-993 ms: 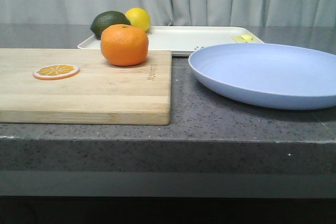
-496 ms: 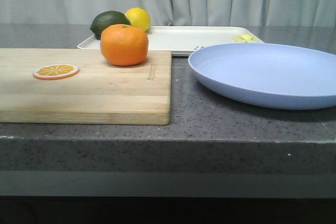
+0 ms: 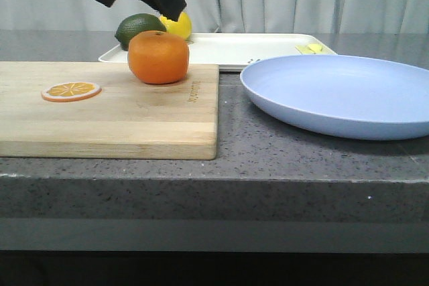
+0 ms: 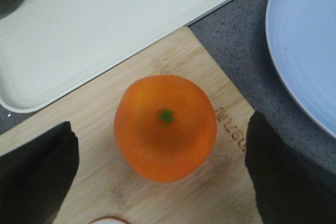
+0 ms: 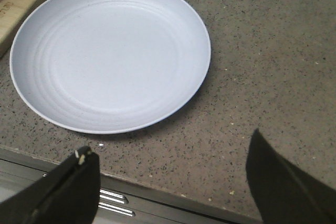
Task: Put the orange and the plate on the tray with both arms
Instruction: 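Lower the left gripper onto the orange and close around it, then lift the orange with the left gripper and carry it over the blue plate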
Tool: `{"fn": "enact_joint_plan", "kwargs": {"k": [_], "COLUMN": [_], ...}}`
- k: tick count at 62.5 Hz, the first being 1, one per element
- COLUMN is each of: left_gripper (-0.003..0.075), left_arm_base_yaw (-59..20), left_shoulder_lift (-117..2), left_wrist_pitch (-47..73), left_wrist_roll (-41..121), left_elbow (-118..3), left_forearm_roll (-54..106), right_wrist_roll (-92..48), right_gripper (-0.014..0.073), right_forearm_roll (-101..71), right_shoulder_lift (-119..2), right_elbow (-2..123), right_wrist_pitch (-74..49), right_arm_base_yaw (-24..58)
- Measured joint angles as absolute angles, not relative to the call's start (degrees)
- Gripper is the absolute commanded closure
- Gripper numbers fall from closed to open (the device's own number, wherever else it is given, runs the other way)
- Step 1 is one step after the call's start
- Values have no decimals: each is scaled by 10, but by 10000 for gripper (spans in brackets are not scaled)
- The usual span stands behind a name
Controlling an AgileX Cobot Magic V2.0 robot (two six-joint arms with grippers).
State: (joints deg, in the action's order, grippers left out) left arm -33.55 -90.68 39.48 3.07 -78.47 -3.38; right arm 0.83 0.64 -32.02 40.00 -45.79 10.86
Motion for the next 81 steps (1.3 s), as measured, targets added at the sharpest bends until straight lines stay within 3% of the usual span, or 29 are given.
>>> {"fn": "enact_joint_plan", "kwargs": {"k": [24,54,70,81], "left_gripper": [91,105,255,279], "left_arm_base_yaw": [-335,-335,-335,-335], "left_shoulder_lift": [-1016,-1041,-1041,-1041], "left_wrist_pitch": [405,435,436,436], "left_wrist_roll": [31,31,31,31], "left_elbow": [-856,-858,-858,-858], "left_forearm_roll": [-41,-46,-46,-46], "right_wrist_roll": [8,8,8,8], "right_gripper": [9,9,9,9], "right_forearm_roll": [6,6,6,6], "right_shoulder_lift": [-320,-320,-320,-320], "right_elbow": [400,400,400,400], "right_wrist_pitch": [-458,-458,-458,-458], "right_arm_base_yaw": [109,109,109,109]}}
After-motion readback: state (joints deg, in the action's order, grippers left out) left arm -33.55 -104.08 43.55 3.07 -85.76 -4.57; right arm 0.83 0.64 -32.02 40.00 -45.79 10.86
